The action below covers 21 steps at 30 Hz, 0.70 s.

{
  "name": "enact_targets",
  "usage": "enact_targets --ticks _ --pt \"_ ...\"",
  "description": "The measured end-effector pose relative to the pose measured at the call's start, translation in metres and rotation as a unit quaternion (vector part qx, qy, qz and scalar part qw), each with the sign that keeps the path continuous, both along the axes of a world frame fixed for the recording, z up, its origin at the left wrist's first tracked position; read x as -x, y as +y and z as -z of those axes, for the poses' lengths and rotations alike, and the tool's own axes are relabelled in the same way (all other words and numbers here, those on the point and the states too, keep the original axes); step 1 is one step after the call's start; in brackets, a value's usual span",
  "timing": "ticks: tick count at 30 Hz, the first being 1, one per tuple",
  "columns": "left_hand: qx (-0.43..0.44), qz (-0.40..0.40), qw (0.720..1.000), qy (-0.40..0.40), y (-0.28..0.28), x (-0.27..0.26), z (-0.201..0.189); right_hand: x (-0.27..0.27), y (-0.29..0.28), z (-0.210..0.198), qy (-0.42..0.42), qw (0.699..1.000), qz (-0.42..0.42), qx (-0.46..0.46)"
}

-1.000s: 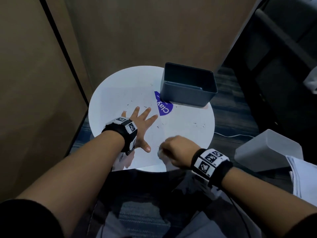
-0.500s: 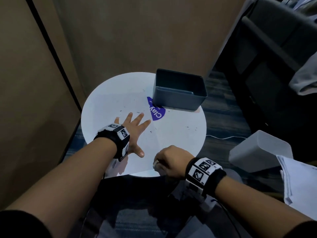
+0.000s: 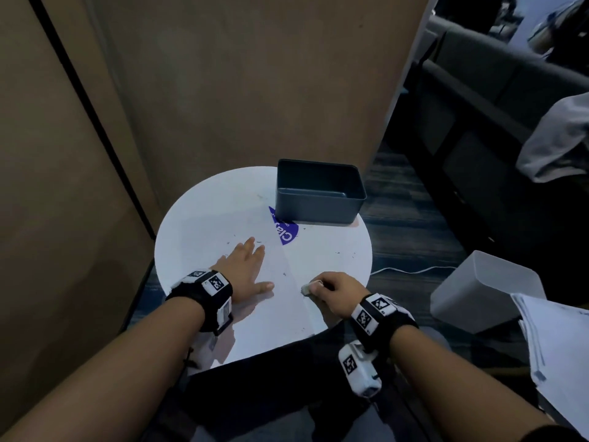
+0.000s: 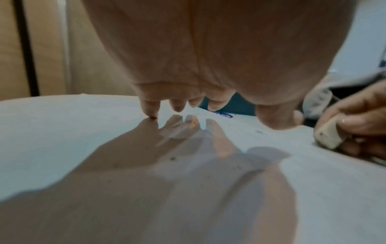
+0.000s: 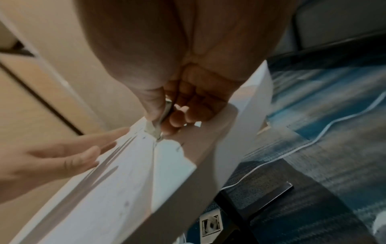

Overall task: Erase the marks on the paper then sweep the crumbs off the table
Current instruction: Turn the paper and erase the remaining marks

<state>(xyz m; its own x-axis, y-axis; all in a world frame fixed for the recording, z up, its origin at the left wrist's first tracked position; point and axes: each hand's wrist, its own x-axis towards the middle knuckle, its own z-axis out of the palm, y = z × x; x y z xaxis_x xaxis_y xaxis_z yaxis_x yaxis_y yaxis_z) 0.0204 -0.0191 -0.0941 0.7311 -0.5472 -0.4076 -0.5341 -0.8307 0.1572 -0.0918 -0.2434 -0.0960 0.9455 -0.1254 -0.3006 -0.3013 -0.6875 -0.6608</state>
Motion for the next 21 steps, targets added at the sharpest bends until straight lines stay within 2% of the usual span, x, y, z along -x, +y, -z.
enact_targets --ticks 3,7,11,12,14,17,21 --pt "0.042 -0.037 0.998 -0.017 0.021 -0.009 -0.008 0.001 0.001 0.001 -0.001 1.0 0.008 -0.01" --pt "0.035 -0.106 0.993 -0.042 0.055 -0.015 -0.02 -0.008 0.019 -0.013 -0.047 0.997 0.023 -0.059" --pt "0.039 -0.134 0.99 -0.033 0.051 -0.003 -0.03 -0.024 0.044 -0.017 -0.052 0.995 -0.033 -0.083" --pt "0.054 -0.13 0.99 -0.022 0.047 0.001 -0.03 -0.026 0.05 -0.014 -0.047 0.996 -0.048 -0.067" --pt "0.096 -0.109 0.989 0.006 0.039 0.01 -0.028 -0.028 0.055 -0.008 -0.046 0.995 -0.088 0.031" --pt "0.097 -0.058 0.993 0.036 0.027 0.024 -0.021 -0.02 0.053 0.005 -0.047 0.969 -0.173 0.169" --pt "0.085 -0.023 0.996 0.01 0.018 0.032 -0.005 -0.01 0.048 0.019 -0.046 0.96 -0.183 0.205"
